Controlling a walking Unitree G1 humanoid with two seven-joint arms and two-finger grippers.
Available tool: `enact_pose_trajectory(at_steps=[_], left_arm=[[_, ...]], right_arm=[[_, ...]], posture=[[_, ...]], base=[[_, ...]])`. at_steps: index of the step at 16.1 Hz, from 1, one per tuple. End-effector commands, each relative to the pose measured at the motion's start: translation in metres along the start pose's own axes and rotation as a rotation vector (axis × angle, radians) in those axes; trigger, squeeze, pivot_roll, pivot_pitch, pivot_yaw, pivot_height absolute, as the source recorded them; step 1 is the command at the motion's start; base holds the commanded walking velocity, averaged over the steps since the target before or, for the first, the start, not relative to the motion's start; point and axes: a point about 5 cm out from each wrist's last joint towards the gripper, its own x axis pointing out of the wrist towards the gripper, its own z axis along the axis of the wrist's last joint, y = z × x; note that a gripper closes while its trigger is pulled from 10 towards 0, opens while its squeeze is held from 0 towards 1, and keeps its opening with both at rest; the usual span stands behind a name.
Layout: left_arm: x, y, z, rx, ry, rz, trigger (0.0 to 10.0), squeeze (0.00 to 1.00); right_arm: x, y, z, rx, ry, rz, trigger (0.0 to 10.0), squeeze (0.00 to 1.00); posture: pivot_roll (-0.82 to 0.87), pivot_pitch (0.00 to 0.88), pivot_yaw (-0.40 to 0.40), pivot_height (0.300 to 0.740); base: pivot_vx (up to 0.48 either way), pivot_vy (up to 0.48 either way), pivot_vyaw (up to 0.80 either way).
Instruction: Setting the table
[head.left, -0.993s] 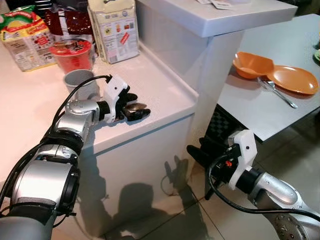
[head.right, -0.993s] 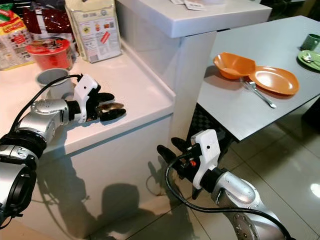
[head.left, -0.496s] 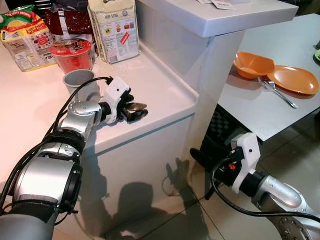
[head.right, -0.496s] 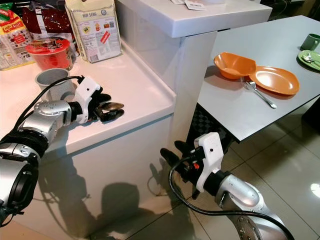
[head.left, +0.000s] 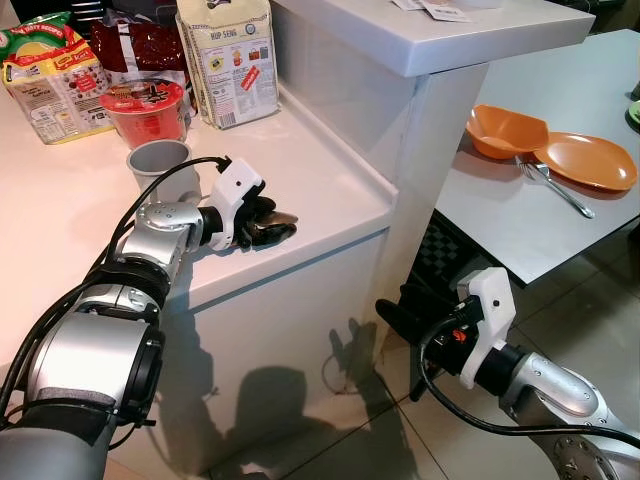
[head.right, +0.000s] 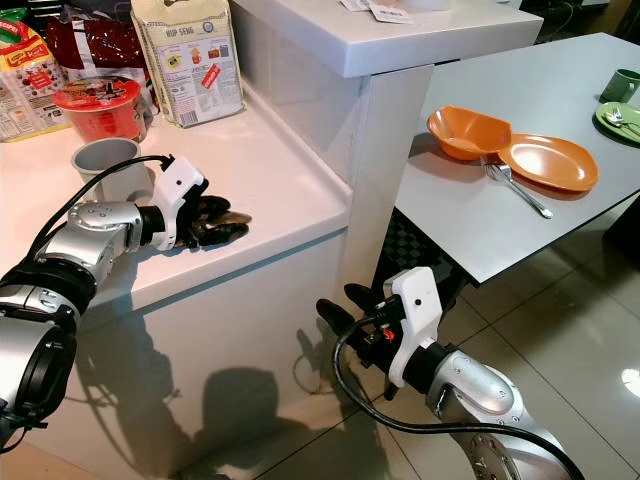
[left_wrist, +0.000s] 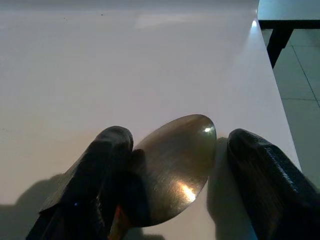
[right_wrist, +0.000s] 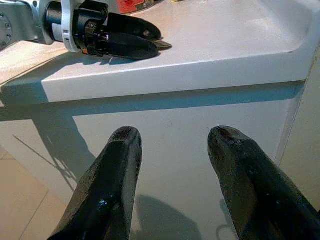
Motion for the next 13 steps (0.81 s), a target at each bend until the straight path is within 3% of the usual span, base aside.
enact_pose_trajectory(at_steps=[1, 13], left_arm=[[0.000, -0.003, -0.008, -0.009, 0.059, -0.032, 0.0, 0.00], [-0.001, 0.001, 0.002, 0.009, -0.012, 0.011, 0.0, 0.00]], right_arm=[[0.000, 0.002, 0.005, -0.012, -0.016, -0.001, 10.0, 0.00], [0.006, 0.001, 0.013, -0.030, -0.031, -0.009, 10.0, 0.00]], posture=[[-0.09, 0.005, 0.003, 0.740], [-0.08, 0.000, -0.001, 0.740]], base=[[0.000, 0.000, 0.00], [0.000, 0.000, 0.00]])
